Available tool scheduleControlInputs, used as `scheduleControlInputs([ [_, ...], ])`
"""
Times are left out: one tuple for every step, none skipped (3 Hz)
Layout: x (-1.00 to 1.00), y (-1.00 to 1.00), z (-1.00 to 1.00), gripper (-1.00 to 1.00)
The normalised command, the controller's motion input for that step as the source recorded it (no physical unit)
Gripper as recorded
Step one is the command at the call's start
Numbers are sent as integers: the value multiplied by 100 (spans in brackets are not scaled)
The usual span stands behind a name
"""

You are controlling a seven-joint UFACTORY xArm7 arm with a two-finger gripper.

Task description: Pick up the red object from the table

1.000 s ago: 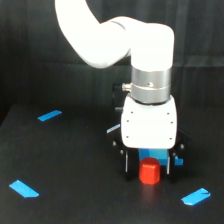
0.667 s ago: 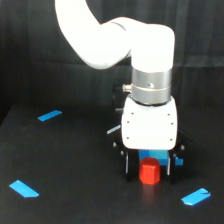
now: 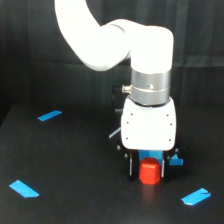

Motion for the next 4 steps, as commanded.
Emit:
scheduleControlInputs([
  [-10,11,-18,-95],
  [-4,7,-10,-100],
  [-49,13,94,-96],
  [-44,15,82,-100],
])
